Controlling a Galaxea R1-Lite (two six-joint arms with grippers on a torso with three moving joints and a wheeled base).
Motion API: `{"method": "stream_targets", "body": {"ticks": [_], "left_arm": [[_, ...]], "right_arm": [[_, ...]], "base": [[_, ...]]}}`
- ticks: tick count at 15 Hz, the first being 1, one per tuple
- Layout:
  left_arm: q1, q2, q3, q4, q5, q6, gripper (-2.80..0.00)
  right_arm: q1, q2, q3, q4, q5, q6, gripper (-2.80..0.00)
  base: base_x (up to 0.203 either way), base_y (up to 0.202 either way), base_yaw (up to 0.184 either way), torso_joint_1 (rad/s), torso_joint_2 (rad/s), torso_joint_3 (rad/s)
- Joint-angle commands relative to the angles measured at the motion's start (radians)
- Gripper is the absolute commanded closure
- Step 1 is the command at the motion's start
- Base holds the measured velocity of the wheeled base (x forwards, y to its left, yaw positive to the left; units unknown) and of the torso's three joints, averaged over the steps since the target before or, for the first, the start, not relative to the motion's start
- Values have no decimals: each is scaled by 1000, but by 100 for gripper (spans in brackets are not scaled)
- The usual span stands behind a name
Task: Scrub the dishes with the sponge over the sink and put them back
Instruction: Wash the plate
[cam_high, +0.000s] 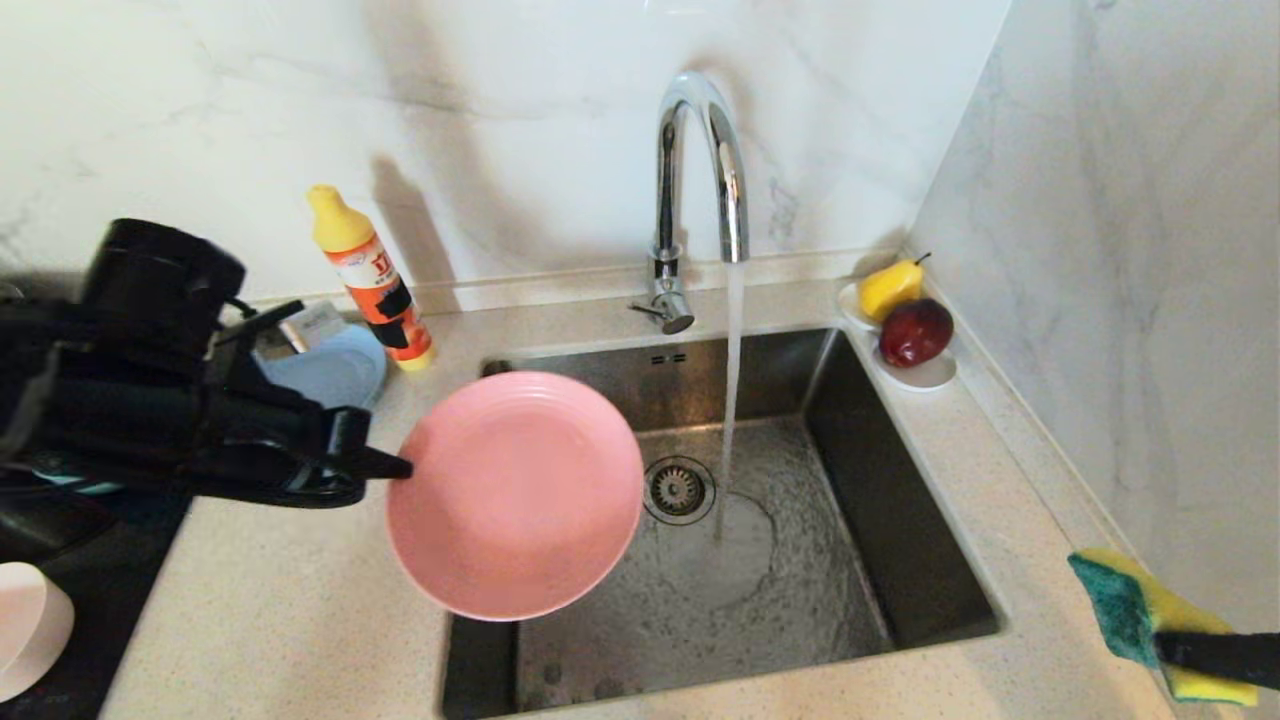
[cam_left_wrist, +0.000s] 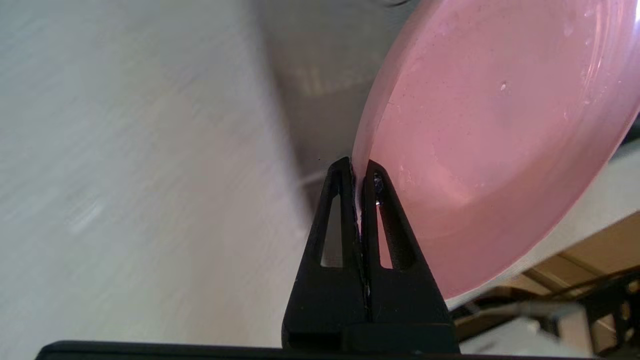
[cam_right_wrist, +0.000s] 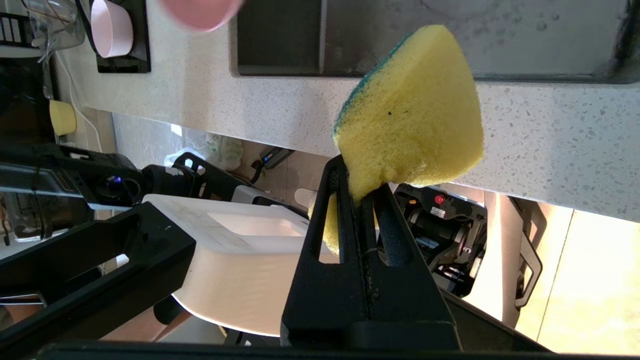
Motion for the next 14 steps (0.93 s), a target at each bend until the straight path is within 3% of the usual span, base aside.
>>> {"method": "stream_targets", "body": {"ticks": [1,6,10,14], "left_arm": [[-100,137,-56,-31,28,-49,0],[-271,237,-107,-170,123,-191,0],[-402,322,-202,-177,198,-278,0],[-466,386,-302,-176,230,-348,0]], "right_arm": [[-2,10,3,2,2,2,0],[-6,36,19,-37,6,2,0],[-6,36,32,-42,7,2,0],[-6,34,31,-42,6,1,0]], "base": [[0,0,0,0,0,0],[0,0,0,0,0,0],[0,0,0,0,0,0],[0,0,0,0,0,0]]}}
